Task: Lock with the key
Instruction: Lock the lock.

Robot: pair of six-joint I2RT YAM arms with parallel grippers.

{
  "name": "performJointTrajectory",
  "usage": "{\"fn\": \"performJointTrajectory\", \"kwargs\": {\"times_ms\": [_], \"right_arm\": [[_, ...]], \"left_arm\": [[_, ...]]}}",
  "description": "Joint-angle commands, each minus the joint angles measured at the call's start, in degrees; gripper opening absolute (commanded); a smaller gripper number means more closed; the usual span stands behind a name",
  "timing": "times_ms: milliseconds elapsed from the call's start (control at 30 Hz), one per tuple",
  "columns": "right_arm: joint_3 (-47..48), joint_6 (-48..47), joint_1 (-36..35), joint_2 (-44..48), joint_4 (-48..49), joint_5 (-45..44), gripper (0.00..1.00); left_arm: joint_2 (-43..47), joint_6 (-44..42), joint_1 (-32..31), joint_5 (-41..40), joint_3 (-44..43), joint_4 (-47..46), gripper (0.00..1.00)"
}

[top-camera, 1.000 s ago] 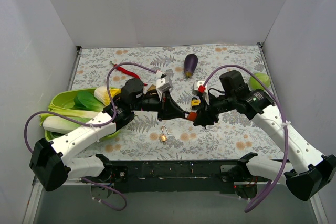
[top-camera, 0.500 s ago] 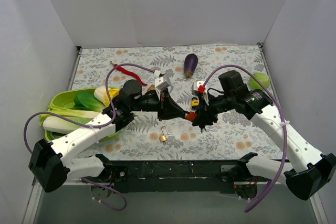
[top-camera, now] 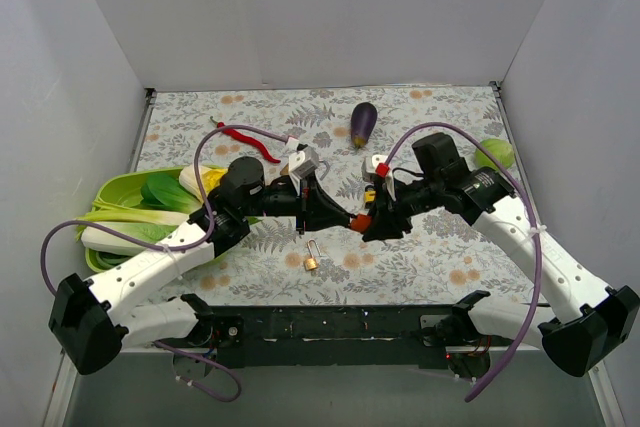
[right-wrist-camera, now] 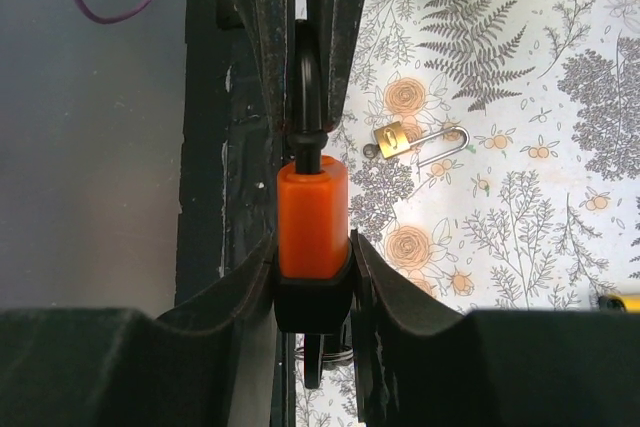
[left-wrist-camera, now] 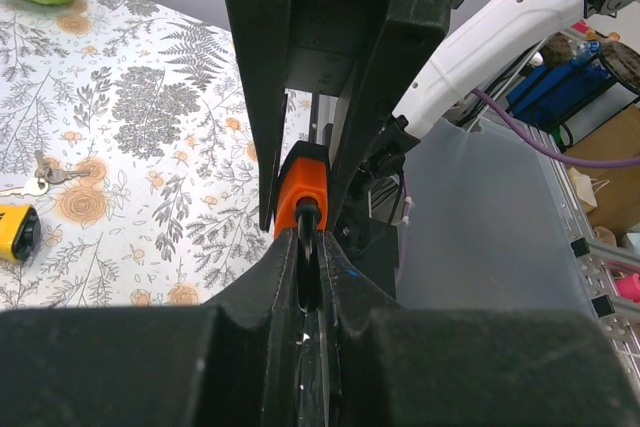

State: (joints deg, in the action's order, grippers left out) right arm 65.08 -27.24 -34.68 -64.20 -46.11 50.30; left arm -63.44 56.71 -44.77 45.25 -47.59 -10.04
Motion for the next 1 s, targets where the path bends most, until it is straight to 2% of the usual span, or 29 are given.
{"fn": "performJointTrajectory", "kwargs": {"times_ms": [0, 33, 67, 167, 333, 433, 533, 567, 667, 967], "right_arm": [[3.8, 2.4, -1.0, 1.1, 12.8, 4.0, 0.01], [3.5, 4.7, -1.0, 1.3, 13.8, 3.3, 0.01], [3.3, 4.8, -1.0, 1.1, 13.8, 3.0, 0.24], [3.5, 5.2, -1.0, 0.4, 13.1, 2.8, 0.48], [2.2, 3.3, -1.0, 0.7, 13.3, 1.6, 0.54], [1.6, 0.8, -1.0, 0.8, 13.1, 1.3, 0.54], [1.7, -3.2, -1.0, 0.4, 9.2, 0.8, 0.65], [1.7, -3.7, -1.0, 0.4, 7.6, 0.0, 0.72], [1.5, -5.3, -1.0, 0.7, 6.0, -0.9, 0.79], [-0.9, -5.5, -1.0, 2.1, 4.3, -3.0, 0.85]], "left_arm": [[1.6, -1.3, -2.8, 0.0, 0.2, 2.0, 0.0], [1.7, -1.4, -2.8, -0.3, -0.1, 2.2, 0.0], [1.8, -1.3, -2.8, -0.6, -0.4, 2.5, 0.0], [1.8, -1.0, -2.8, -0.8, -1.3, 2.7, 0.0], [1.7, -1.8, -2.7, -0.6, -2.6, 3.5, 0.0], [1.6, -1.7, -2.7, -1.0, -3.0, 3.6, 0.0], [1.8, -2.0, -2.7, -1.3, -3.1, 3.8, 0.0], [2.0, -2.5, -2.7, -1.6, -3.3, 4.1, 0.0], [2.6, -3.1, -2.7, -2.6, -3.4, 4.8, 0.0], [1.9, -1.3, -0.6, -6.2, -4.5, 5.2, 0.0]]}}
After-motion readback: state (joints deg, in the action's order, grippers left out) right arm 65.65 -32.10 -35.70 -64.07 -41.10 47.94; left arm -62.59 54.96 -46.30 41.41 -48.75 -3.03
